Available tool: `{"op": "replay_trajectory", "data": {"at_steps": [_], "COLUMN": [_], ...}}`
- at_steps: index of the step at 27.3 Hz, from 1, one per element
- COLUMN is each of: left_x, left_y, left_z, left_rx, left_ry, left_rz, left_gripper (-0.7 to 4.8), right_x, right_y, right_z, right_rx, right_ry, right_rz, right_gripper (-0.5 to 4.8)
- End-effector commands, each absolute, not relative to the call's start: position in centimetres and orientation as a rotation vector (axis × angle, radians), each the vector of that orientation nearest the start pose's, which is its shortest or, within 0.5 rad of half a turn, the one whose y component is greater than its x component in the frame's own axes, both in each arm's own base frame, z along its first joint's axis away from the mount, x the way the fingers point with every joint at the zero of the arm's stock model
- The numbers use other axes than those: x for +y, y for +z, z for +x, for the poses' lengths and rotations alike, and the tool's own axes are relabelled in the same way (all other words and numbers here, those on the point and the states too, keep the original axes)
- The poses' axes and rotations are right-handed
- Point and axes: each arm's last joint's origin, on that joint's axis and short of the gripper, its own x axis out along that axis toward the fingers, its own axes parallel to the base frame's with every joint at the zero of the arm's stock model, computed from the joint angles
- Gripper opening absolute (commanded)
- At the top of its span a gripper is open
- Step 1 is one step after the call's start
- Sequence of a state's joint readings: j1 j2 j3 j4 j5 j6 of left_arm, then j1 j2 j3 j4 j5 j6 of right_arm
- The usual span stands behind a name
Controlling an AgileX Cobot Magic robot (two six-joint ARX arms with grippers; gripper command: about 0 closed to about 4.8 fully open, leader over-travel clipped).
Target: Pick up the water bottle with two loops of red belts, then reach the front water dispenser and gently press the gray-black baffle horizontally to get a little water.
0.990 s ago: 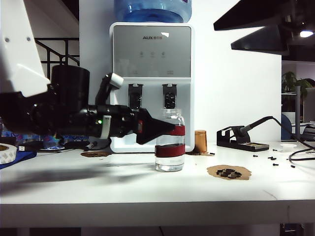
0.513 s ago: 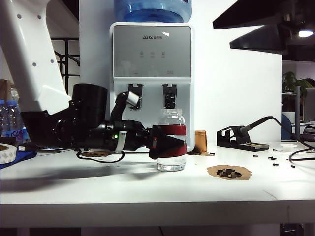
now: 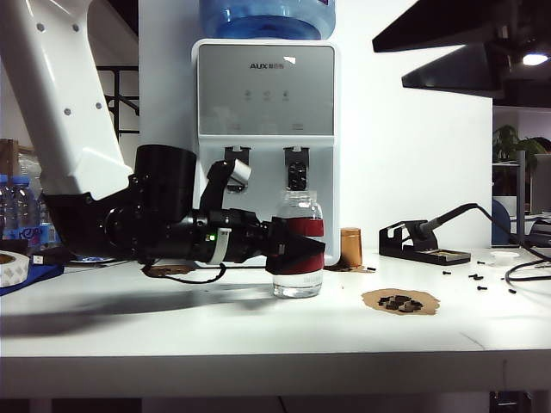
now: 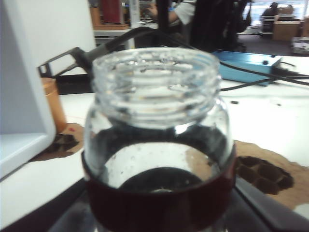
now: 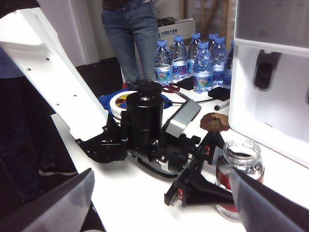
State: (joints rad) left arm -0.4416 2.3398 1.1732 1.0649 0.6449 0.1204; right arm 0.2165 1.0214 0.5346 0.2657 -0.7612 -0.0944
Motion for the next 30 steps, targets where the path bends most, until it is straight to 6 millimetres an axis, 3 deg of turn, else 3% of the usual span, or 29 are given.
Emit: {"op": "replay_trajectory", "data": {"at_steps": [1, 8, 15, 21, 30], "left_x": [-20.5, -20.0, -19.4, -18.5, -16.8], "left_y": [8.6, 10.0, 13.3, 14.6, 15.0], "left_z": [39.9, 41.2, 45.9, 47.3, 48.2], "left_rx": [0.022, -0.055, 0.043, 0.04, 0.05], "left_ry": [-1.033, -0.905, -0.696, -0.627, -0.57], "left_rz": [0.108, 0.116, 0.122, 0.123, 0.121], "left_gripper": [-0.05, -0.05, -0.04, -0.05, -0.05], "right_x": [6.7, 7.4, 7.5, 7.5, 7.5], "right_y": [25.0, 25.0, 25.1, 25.5, 25.8], "right_z": [20.4, 20.2, 20.3, 20.3, 20.4], "right_rx": [0.164, 0.162, 0.159, 0.133, 0.124], "right_ry": [0.976, 0.983, 0.945, 0.946, 0.952], "right_rz": [-0.026, -0.033, -0.031, 0.003, 0.032], "right_gripper": [4.79, 4.79, 4.79, 4.79, 4.79]}}
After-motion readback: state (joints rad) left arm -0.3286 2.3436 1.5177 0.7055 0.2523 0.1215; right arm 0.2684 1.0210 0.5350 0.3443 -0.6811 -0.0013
